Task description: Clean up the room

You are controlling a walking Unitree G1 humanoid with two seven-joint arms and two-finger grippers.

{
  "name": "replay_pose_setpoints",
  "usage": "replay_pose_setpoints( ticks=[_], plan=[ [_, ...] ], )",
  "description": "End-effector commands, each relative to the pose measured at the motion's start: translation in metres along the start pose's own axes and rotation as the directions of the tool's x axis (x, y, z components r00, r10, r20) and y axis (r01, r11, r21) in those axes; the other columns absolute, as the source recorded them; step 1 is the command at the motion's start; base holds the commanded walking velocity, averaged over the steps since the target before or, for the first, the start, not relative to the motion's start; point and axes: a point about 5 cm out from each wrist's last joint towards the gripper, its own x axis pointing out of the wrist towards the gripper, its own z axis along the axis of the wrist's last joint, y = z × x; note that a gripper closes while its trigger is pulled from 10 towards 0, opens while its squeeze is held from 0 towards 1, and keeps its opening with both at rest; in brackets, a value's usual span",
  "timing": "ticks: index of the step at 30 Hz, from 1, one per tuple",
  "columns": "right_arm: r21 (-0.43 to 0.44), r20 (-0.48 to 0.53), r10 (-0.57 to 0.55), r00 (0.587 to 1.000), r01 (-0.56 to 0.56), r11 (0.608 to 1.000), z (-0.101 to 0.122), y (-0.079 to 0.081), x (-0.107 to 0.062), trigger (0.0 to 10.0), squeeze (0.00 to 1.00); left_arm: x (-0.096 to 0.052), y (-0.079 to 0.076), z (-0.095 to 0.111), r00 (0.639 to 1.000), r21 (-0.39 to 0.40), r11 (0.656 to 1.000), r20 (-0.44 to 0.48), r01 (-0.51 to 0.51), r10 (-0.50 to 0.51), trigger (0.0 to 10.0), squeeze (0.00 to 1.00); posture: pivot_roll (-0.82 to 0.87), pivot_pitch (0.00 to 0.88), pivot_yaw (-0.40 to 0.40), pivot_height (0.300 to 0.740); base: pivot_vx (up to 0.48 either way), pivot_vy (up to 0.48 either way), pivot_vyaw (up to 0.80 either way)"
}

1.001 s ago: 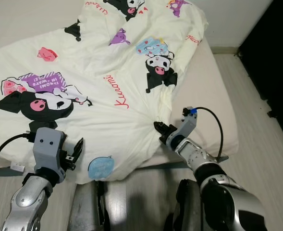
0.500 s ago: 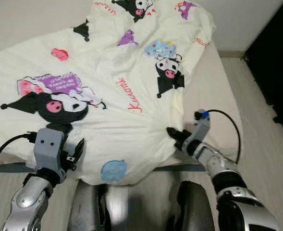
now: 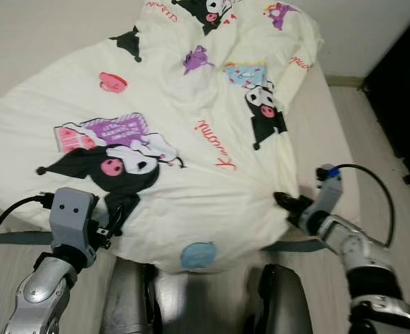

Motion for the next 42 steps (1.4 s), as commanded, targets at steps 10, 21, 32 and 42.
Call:
replay_pose_setpoints(
  ticks=[10, 21, 32, 42],
  plan=[
    [0.046, 0.026, -0.385, 0.923, 0.384, 0.922, 0.019, -0.079, -0.059, 0.0, 0.00, -0.005, -0.002, -0.005, 1.000, -0.006, 1.000, -0.020, 0.008, -0.008, 10.0, 0.00, 0.18, 0.314, -0.068, 0.522, 0.000, 0.000, 0.00],
    [0.090, 0.116, -0.624, 0.772, 0.618, 0.781, 0.044, -0.125, -0.104, 0.0, 0.00, -0.005, -0.001, -0.005, 1.000, -0.006, 1.000, -0.018, 0.006, -0.006, 10.0, 0.00, 0.18, 0.311, -0.069, 0.522, 0.000, 0.000, 0.00],
    [0.123, 0.147, -0.716, 0.682, 0.706, 0.697, 0.052, -0.141, -0.125, 0.0, 0.00, -0.005, -0.001, -0.005, 1.000, -0.004, 1.000, -0.017, 0.005, -0.005, 10.0, 0.00, 0.18, 0.309, -0.068, 0.522, 0.000, 0.000, 0.00],
    [0.112, 0.152, -0.743, 0.652, 0.735, 0.668, 0.053, -0.144, -0.123, 10.0, 0.11, -0.004, -0.002, -0.005, 1.000, -0.004, 1.000, -0.016, 0.005, -0.006, 10.0, 0.00, 0.18, 0.310, -0.069, 0.522, 0.000, 0.000, 0.00]
  ],
)
